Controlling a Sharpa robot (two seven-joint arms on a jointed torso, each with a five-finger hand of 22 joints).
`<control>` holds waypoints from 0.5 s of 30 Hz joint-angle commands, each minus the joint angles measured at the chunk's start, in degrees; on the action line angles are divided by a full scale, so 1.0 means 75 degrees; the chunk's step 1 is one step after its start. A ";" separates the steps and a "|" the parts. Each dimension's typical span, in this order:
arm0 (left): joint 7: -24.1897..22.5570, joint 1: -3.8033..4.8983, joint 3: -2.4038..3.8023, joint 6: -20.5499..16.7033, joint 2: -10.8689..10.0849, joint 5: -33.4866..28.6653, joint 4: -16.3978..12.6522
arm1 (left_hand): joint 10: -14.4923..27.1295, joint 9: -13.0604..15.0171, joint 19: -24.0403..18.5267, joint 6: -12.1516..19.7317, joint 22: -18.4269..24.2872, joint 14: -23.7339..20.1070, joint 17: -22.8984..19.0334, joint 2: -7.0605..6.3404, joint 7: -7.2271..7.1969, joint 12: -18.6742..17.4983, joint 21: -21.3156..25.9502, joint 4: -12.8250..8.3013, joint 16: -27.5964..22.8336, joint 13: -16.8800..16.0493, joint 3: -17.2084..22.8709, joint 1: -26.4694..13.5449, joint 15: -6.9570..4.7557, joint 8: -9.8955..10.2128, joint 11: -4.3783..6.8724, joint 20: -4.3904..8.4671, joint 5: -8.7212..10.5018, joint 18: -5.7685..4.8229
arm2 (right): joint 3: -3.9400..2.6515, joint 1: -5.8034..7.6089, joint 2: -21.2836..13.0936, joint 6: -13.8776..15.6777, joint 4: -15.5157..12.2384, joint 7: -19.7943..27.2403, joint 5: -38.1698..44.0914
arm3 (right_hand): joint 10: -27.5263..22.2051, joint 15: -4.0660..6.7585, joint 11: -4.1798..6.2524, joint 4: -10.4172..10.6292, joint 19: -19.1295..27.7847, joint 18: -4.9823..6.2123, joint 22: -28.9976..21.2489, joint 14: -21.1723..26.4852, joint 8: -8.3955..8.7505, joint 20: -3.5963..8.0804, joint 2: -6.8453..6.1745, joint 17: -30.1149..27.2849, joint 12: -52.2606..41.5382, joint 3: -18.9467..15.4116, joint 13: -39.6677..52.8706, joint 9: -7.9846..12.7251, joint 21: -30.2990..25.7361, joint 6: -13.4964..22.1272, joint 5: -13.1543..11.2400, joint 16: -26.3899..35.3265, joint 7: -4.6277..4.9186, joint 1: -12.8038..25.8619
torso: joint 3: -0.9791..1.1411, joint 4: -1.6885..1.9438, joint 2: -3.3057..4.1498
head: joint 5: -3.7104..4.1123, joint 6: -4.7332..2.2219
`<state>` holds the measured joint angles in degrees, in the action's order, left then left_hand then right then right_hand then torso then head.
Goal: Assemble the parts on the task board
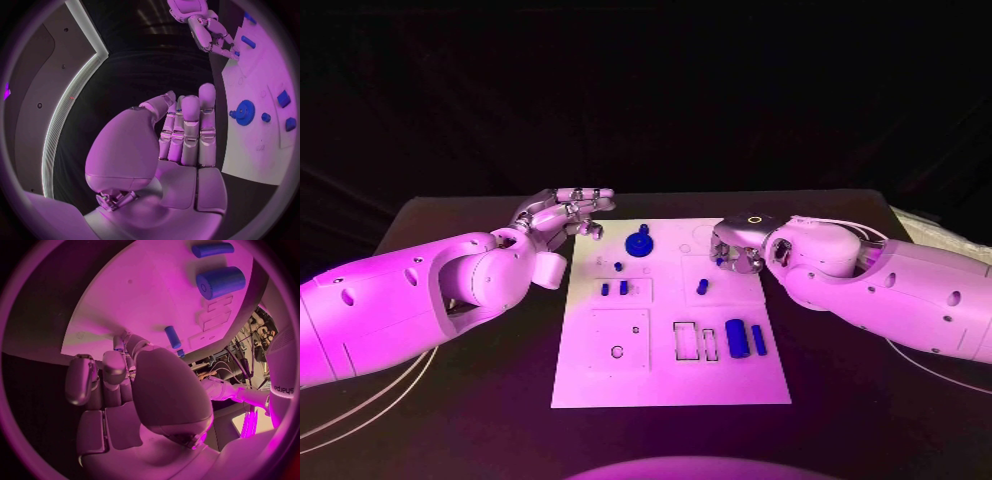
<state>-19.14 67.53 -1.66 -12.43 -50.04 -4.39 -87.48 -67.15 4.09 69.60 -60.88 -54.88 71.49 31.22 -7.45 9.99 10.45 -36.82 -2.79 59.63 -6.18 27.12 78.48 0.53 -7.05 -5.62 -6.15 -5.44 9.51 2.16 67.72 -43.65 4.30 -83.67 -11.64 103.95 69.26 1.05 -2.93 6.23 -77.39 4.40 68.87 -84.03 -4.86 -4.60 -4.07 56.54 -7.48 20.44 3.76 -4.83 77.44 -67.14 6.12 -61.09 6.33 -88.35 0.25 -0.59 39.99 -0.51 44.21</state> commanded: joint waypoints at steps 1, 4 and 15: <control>-0.0062 0.0000 0.0005 0.0021 0.0004 -0.0044 -0.0010 | 0.0032 0.0004 -0.0039 0.0019 0.0008 -0.0045 -0.0006 0.0061 -0.0037 0.0035 0.0051 -0.0006 0.0000 -0.0007 -0.0059 -0.0001 -0.0012 -0.0033 0.0043 -0.0007 -0.0043 0.0092 | 0.0051 -0.0078 -0.0022 0.0229 -0.0091 -0.0081 0.0160 | 0.0091 0.0049 0.0000 -0.0044 -0.0102 0.0022 0.0093 -0.0231 -0.0017 0.0013 0.0092 0.0085 0.0033 0.0125 0.0007 -0.0025 0.0089 -0.0062 -0.0046 -0.0119 0.0026 0.0078 | 0.0002 0.0003 -0.0001 | 0.0015 -0.0001; -0.0049 0.0000 0.0005 0.0027 0.0002 -0.0044 0.0002 | 0.0032 0.0004 -0.0039 0.0019 0.0008 -0.0045 -0.0006 0.0061 -0.0037 0.0035 0.0051 -0.0006 0.0000 -0.0007 -0.0059 -0.0001 -0.0012 -0.0033 0.0043 -0.0007 -0.0043 0.0092 | 0.0047 -0.0079 -0.0080 0.0406 -0.0183 -0.0129 0.0154 | 0.0132 0.0052 0.0000 -0.0079 -0.0125 0.0016 0.0135 -0.0239 -0.0010 0.0012 0.0074 0.0129 0.0076 0.0216 0.0005 -0.0040 0.0119 -0.0083 -0.0104 -0.0183 0.0027 0.0171 | 0.0002 0.0000 -0.0004 | -0.0001 -0.0001; 0.0007 0.0000 0.0005 0.0036 0.0007 -0.0044 0.0050 | 0.0065 0.0000 -0.0034 0.0044 0.0024 -0.0049 -0.0016 0.0063 -0.0030 0.0052 0.0073 -0.0019 0.0005 -0.0009 -0.0086 0.0015 -0.0010 -0.0036 0.0036 -0.0006 -0.0050 0.0092 | -0.0019 -0.0041 -0.0350 0.0873 -0.0504 -0.0315 0.0058 | 0.0177 0.0046 -0.0010 -0.0141 -0.0147 0.0007 0.0185 -0.0233 0.0011 0.0006 0.0029 0.0146 0.0160 0.0352 0.0002 -0.0064 0.0155 -0.0100 -0.0229 -0.0238 0.0032 0.0332 | 0.0007 -0.0006 -0.0003 | -0.0001 -0.0010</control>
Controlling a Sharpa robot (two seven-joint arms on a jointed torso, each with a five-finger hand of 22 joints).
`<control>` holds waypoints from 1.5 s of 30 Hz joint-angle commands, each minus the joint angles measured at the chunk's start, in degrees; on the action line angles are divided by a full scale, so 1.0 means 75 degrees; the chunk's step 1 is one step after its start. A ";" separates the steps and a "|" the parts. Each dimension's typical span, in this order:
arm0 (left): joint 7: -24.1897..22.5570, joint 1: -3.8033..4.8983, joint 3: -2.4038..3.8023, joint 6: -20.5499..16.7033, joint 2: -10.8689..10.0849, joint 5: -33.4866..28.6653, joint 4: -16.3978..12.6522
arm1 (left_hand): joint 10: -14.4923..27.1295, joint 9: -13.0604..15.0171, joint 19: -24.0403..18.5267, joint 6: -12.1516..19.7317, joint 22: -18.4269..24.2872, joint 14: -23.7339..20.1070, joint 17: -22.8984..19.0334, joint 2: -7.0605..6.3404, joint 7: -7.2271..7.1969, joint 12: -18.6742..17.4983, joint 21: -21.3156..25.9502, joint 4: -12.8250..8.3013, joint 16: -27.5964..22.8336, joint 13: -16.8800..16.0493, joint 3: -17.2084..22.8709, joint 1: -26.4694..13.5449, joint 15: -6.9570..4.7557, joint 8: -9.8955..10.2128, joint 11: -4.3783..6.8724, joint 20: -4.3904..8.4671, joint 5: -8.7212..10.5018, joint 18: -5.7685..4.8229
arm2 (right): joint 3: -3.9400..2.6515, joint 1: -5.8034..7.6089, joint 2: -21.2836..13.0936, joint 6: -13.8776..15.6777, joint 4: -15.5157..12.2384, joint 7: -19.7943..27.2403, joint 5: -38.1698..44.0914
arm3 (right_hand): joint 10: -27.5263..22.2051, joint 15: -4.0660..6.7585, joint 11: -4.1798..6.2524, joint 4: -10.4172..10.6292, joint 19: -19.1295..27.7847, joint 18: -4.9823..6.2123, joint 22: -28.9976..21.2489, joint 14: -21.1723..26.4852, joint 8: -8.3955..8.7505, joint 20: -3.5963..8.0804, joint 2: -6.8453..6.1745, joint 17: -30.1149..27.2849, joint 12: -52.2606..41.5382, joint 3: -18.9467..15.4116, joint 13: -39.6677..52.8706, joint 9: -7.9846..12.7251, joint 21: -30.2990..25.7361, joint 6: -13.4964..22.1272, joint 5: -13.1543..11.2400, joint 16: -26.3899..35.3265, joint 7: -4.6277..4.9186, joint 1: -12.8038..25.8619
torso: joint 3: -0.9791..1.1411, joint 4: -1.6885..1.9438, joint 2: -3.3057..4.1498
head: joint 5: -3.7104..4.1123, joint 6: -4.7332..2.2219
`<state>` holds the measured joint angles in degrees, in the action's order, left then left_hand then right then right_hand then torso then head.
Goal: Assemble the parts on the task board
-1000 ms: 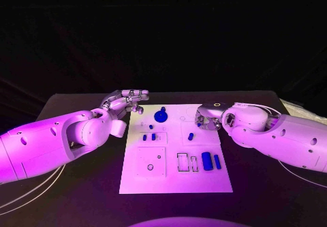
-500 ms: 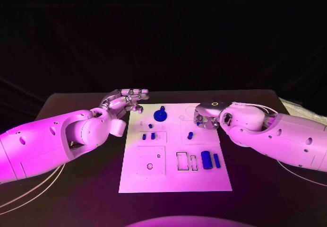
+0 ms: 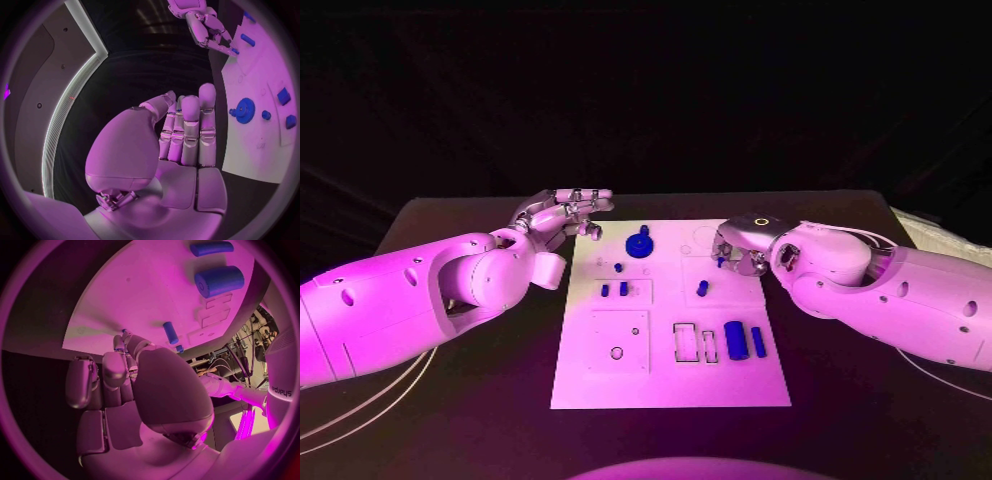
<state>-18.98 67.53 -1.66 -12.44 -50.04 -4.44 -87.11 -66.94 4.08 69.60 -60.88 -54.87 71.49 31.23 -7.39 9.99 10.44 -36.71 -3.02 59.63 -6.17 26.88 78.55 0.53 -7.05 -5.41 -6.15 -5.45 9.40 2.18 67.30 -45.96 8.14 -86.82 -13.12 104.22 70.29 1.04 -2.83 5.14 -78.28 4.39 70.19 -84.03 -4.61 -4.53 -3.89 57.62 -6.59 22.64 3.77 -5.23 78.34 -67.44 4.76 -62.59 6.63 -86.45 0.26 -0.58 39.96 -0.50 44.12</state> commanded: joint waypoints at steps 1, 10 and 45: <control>-0.0010 0.0001 0.0005 0.0041 0.0008 -0.0037 0.0004 | 0.0037 0.0000 -0.0035 0.0044 0.0022 -0.0049 -0.0017 0.0055 -0.0030 0.0052 0.0059 0.0012 0.0005 -0.0010 -0.0055 0.0006 -0.0011 -0.0036 0.0009 -0.0006 -0.0050 0.0107 | -0.0030 0.0019 -0.0063 0.0397 -0.0112 -0.0120 0.0011 | 0.0040 0.0047 -0.0025 0.0004 -0.0028 0.0008 0.0011 -0.0233 -0.0021 -0.0005 0.0003 0.0004 0.0046 0.0063 0.0001 -0.0013 0.0036 -0.0060 -0.0051 -0.0042 -0.0006 0.0086 | 0.0005 -0.0009 0.0003 | -0.0002 0.0000; 0.0017 0.0001 0.0004 0.0052 0.0019 -0.0037 0.0030 | 0.0039 0.0000 -0.0035 0.0046 0.0023 -0.0050 -0.0020 0.0055 -0.0030 0.0053 0.0061 0.0012 0.0004 -0.0011 -0.0057 0.0007 -0.0010 -0.0036 0.0008 -0.0006 -0.0051 0.0107 | -0.0111 0.0056 -0.0295 0.0554 -0.0563 -0.0131 -0.0183 | 0.0079 0.0040 -0.0045 0.0048 -0.0047 0.0000 0.0054 -0.0221 -0.0004 -0.0029 -0.0031 0.0026 0.0112 0.0113 0.0006 -0.0035 0.0065 -0.0071 -0.0218 -0.0093 -0.0004 0.0310 | 0.0002 -0.0007 0.0002 | -0.0004 0.0008; 0.0036 -0.0008 0.0004 0.0101 0.0096 -0.0037 -0.0095 | 0.0053 -0.0002 -0.0035 0.0056 0.0032 -0.0057 -0.0037 0.0055 -0.0025 0.0059 0.0074 0.0009 -0.0001 -0.0011 -0.0069 0.0009 -0.0008 -0.0036 0.0004 -0.0006 -0.0053 0.0107 | -0.0017 -0.0799 0.1082 0.0105 -0.1206 0.0565 -0.0931 | 0.0083 0.0029 -0.0079 -0.0096 -0.0045 0.0002 0.0062 -0.0206 0.0030 -0.0040 -0.0005 0.0045 0.0194 0.0274 0.0004 -0.0053 0.0075 -0.0045 -0.0128 -0.0145 0.0055 0.0287 | -0.0013 0.0000 0.0007 | -0.0549 0.0277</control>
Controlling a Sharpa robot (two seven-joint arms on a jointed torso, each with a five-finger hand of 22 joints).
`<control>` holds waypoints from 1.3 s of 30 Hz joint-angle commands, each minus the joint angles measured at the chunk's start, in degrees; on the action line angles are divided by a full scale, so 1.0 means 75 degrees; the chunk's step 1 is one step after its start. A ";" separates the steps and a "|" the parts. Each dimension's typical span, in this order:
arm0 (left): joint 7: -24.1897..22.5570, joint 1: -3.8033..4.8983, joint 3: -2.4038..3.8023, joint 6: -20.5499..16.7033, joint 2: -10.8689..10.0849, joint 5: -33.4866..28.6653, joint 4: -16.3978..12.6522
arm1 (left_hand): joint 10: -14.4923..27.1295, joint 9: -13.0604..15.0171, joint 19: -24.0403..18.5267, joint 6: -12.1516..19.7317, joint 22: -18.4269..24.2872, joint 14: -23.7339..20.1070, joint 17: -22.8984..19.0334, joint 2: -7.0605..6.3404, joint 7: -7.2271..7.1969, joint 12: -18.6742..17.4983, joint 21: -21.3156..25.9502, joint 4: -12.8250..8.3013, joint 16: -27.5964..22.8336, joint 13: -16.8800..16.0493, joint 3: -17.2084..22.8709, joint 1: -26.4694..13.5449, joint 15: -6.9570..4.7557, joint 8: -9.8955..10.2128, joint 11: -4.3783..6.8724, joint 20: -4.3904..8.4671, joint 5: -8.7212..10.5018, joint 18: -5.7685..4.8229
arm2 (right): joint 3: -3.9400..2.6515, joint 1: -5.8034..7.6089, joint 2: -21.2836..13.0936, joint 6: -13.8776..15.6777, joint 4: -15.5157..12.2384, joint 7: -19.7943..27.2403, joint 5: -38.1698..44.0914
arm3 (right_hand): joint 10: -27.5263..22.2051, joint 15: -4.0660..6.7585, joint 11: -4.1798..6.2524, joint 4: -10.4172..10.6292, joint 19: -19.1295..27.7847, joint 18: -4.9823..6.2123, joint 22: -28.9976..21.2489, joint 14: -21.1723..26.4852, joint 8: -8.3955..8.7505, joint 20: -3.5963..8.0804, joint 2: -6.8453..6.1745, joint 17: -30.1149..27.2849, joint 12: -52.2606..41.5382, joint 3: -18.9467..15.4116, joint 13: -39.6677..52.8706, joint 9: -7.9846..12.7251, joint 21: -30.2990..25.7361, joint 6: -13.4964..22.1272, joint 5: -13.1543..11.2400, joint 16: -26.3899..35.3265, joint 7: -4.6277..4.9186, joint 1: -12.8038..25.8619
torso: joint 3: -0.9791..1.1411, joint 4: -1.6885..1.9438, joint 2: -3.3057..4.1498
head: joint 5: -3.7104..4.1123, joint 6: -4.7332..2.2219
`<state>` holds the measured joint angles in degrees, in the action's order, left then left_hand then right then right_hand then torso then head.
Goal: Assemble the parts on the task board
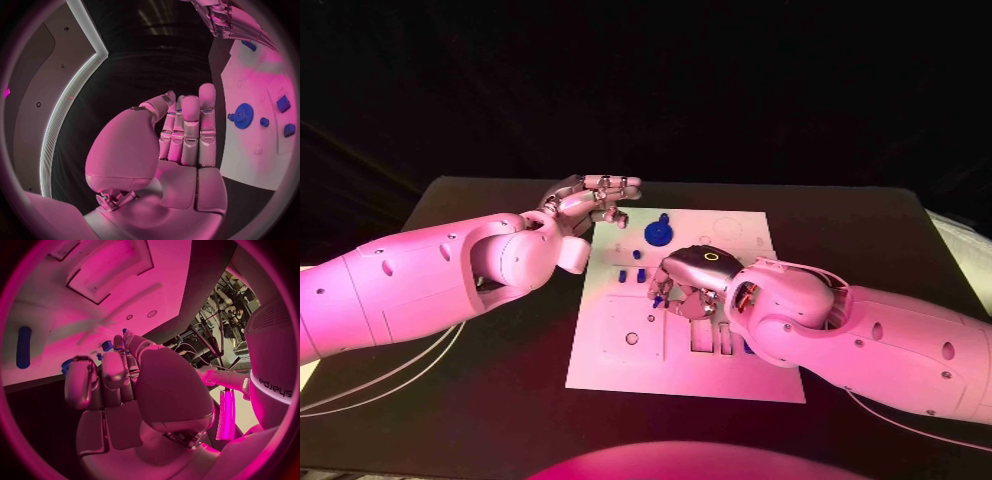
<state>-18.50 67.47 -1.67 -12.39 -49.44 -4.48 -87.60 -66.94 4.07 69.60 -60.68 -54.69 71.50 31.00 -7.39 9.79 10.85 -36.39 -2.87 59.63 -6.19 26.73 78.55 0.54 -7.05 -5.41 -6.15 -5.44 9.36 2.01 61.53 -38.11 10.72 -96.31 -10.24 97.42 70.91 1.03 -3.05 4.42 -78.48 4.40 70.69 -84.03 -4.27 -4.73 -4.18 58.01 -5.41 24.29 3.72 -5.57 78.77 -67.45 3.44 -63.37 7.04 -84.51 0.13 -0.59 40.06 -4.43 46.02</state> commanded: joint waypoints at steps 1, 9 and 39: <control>-0.0028 -0.0001 0.0005 0.0094 0.0015 -0.0032 -0.0030 | 0.0053 -0.0001 -0.0035 0.0030 0.0008 -0.0057 -0.0007 0.0056 0.0001 0.0005 0.0030 -0.0012 -0.0001 -0.0009 -0.0049 0.0009 -0.0009 -0.0036 0.0005 -0.0006 -0.0053 0.0112 | 0.0011 -0.0043 0.0050 -0.0259 0.0083 0.0187 -0.0025 | 0.0001 0.0030 -0.0050 0.0000 -0.0019 0.0002 -0.0005 -0.0206 -0.0014 -0.0013 0.0033 -0.0007 0.0037 0.0054 0.0011 -0.0008 0.0017 -0.0044 0.0048 -0.0040 0.0000 0.0028 | 0.0007 0.0001 -0.0008 | -0.0025 0.0032; -0.0014 -0.0002 0.0005 0.0107 0.0015 -0.0032 -0.0025 | 0.0071 -0.0003 -0.0032 0.0043 0.0016 -0.0062 -0.0017 0.0064 0.0005 0.0019 0.0042 -0.0016 0.0001 -0.0011 -0.0065 0.0016 -0.0006 -0.0041 0.0001 -0.0007 -0.0056 0.0111 | 0.0030 -0.0095 0.0124 -0.0395 0.0158 0.0217 -0.0027 | 0.0000 0.0027 -0.0054 -0.0008 -0.0018 0.0002 -0.0006 -0.0205 -0.0011 -0.0015 0.0040 -0.0004 0.0044 0.0064 0.0011 -0.0009 0.0017 -0.0040 0.0055 -0.0045 0.0004 0.0034 | 0.0017 -0.0012 -0.0007 | -0.0058 0.0074; 0.0033 -0.0009 0.0005 0.0126 0.0006 -0.0032 -0.0010 | 0.0071 -0.0003 -0.0032 0.0043 0.0016 -0.0062 -0.0017 0.0064 0.0005 0.0019 0.0042 -0.0016 0.0001 -0.0011 -0.0065 0.0016 -0.0006 -0.0041 0.0001 -0.0007 -0.0056 0.0111 | 0.0132 -0.0158 0.0418 -0.0857 0.0366 0.0076 0.0569 | 0.0000 0.0023 -0.0058 -0.0017 -0.0019 0.0001 -0.0003 -0.0205 -0.0009 -0.0017 0.0040 0.0005 0.0052 0.0070 0.0011 -0.0011 0.0020 -0.0038 0.0061 -0.0057 0.0009 0.0048 | 0.0007 0.0002 -0.0005 | -0.0100 0.0145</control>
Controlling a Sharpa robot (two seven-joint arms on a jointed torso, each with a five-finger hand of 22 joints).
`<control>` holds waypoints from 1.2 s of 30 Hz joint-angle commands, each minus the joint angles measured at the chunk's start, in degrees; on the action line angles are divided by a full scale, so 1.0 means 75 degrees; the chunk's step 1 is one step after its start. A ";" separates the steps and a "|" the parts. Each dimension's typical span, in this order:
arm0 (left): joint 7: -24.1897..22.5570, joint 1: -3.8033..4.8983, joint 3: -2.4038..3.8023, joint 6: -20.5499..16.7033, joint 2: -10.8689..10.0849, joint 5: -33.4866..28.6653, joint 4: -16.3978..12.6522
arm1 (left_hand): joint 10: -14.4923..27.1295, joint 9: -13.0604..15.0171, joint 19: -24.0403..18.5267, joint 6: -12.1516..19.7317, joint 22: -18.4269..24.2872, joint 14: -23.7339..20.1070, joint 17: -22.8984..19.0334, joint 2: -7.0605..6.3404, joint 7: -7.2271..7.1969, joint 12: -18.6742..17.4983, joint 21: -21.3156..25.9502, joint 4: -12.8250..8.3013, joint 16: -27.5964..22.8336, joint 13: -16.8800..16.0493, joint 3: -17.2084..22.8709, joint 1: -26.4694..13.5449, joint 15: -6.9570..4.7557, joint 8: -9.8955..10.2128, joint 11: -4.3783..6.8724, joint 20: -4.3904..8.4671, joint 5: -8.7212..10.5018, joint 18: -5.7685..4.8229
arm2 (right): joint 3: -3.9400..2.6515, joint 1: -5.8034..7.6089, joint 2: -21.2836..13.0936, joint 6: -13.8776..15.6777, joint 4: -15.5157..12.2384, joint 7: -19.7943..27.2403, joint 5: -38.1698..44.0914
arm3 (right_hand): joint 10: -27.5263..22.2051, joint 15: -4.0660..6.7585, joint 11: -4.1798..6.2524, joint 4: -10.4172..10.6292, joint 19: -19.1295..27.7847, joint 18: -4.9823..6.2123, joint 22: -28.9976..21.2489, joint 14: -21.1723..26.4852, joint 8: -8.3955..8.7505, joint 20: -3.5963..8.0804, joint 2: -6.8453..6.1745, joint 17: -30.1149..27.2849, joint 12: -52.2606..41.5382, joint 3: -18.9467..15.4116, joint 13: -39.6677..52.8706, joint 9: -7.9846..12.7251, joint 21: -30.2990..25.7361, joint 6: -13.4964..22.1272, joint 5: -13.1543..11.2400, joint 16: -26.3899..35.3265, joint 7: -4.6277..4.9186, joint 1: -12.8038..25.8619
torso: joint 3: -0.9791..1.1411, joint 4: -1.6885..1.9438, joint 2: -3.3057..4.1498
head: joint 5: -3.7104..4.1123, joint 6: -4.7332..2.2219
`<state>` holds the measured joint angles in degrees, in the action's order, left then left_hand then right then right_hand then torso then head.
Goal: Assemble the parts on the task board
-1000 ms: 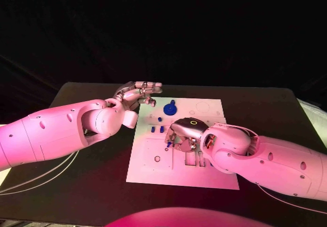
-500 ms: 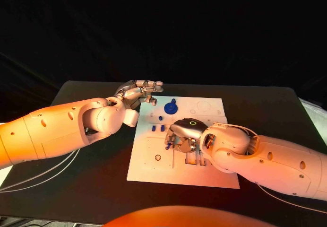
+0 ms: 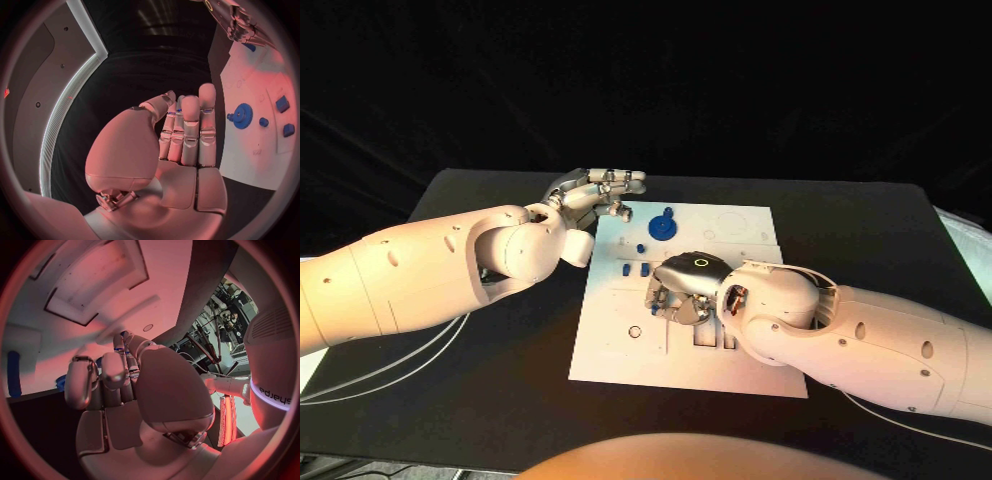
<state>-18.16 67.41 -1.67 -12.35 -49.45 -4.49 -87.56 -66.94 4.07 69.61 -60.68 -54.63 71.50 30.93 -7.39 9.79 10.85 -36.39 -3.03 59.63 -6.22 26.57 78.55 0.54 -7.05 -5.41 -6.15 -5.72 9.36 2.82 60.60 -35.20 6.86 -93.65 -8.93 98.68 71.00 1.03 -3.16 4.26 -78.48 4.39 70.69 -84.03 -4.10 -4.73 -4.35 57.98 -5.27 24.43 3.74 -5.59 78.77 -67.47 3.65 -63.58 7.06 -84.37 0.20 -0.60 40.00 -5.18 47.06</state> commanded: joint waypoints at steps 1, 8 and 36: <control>-0.0010 0.0000 0.0005 0.0121 0.0006 -0.0031 -0.0014 | 0.0071 -0.0003 -0.0032 0.0043 0.0008 -0.0062 -0.0008 0.0064 0.0005 0.0019 0.0042 0.0006 0.0001 -0.0007 -0.0044 0.0016 -0.0006 -0.0041 0.0001 -0.0007 -0.0020 0.0112 | 0.0030 -0.0035 0.0036 -0.0377 0.0010 -0.0110 0.0418 | -0.0009 0.0023 -0.0043 0.0000 -0.0016 0.0003 -0.0007 -0.0204 -0.0034 -0.0018 0.0060 0.0008 0.0033 0.0053 0.0009 -0.0010 0.0018 -0.0036 0.0037 -0.0029 0.0006 0.0034 | -0.0002 0.0004 0.0004 | -0.0001 0.0006; 0.0001 0.0000 0.0005 0.0122 0.0005 -0.0031 -0.0009 | 0.0071 -0.0003 -0.0032 0.0043 0.0008 -0.0062 -0.0008 0.0064 0.0005 0.0019 0.0042 0.0006 0.0001 -0.0007 -0.0044 0.0016 -0.0006 -0.0041 0.0001 -0.0007 -0.0020 0.0112 | 0.0056 -0.0039 0.0042 -0.0478 0.0018 -0.0194 0.0457 | -0.0096 -0.0008 -0.0079 -0.0010 0.0003 0.0007 -0.0027 -0.0188 0.0012 -0.0036 -0.0034 -0.0023 0.0114 0.0003 -0.0003 -0.0004 0.0006 0.0043 0.0062 -0.0021 0.0039 0.0185 | -0.0001 -0.0007 -0.0002 | -0.0003 0.0016; 0.0036 -0.0009 0.0005 0.0121 -0.0002 -0.0031 0.0064 | 0.0096 -0.0004 -0.0038 0.0059 0.0038 -0.0071 -0.0028 0.0076 0.0010 0.0038 0.0086 0.0004 0.0000 -0.0010 -0.0068 0.0018 -0.0002 -0.0048 -0.0005 -0.0009 -0.0023 0.0116 | -0.0148 0.0158 -0.1111 0.1251 -0.0798 -0.0357 0.0207 | -0.1695 -0.0290 -0.0412 -0.0006 0.0709 0.0255 -0.1185 0.0151 0.0036 -0.0315 -0.0462 -0.0863 -0.0121 -0.0996 0.0026 0.0208 -0.0784 0.1269 0.0517 0.0563 0.0306 0.0649 | 0.0008 -0.0019 -0.0007 | 0.0123 -0.0137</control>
<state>-17.74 67.35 -1.67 -12.34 -49.50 -4.50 -87.05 -66.54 4.07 69.60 -60.68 -54.42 71.50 30.78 -7.39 9.79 10.84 -35.94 -2.85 59.63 -6.20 26.40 78.55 0.54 -7.05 -5.40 -6.15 -5.72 9.34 1.78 61.58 -43.25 14.07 -99.20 -10.41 100.29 58.22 -1.23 -6.46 4.18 -73.44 5.30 61.88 -83.20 -3.62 -7.09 -8.04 51.55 -6.01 17.21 3.86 -3.96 73.18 -58.02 7.23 -59.59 9.71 -79.12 0.27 -0.73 39.94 -4.52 46.24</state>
